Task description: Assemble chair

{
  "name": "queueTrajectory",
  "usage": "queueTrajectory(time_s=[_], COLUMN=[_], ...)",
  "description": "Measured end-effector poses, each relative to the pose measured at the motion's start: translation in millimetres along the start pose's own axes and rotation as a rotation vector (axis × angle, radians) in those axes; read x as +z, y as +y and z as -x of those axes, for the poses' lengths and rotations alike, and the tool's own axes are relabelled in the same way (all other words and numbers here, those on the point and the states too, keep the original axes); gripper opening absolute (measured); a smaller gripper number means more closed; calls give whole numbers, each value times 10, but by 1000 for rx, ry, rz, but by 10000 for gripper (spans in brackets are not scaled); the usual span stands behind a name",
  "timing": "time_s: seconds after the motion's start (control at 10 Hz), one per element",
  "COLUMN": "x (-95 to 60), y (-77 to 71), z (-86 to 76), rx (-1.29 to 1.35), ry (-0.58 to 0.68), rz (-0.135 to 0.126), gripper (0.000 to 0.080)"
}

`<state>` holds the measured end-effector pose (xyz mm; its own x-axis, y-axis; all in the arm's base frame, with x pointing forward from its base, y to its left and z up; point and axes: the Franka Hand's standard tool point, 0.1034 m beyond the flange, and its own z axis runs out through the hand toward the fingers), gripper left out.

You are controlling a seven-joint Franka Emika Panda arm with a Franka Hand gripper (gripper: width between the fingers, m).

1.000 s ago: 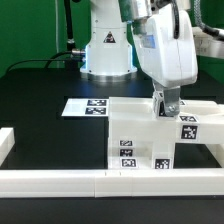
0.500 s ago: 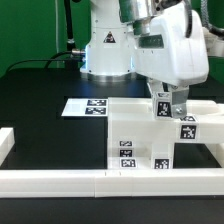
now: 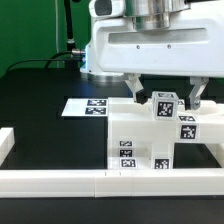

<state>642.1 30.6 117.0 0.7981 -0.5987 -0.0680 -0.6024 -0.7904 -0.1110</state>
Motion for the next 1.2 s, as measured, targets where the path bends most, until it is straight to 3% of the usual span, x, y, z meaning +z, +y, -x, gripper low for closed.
queueTrajectory(time_s=[0.1, 0.4, 0.5, 0.6, 0.8, 1.1, 1.2], x=[-15, 0, 1, -1, -5, -6, -6], y=[-18, 0, 13, 27, 2, 12, 9], z=[-35, -42, -40, -38, -21, -34, -32], rx=[-107, -314, -414, -551, -720, -724, -724], ry=[6, 9, 8, 9, 13, 15, 15], rz=[11, 14, 33, 89, 139, 137, 137], gripper=[649, 649, 649, 649, 649, 624, 446])
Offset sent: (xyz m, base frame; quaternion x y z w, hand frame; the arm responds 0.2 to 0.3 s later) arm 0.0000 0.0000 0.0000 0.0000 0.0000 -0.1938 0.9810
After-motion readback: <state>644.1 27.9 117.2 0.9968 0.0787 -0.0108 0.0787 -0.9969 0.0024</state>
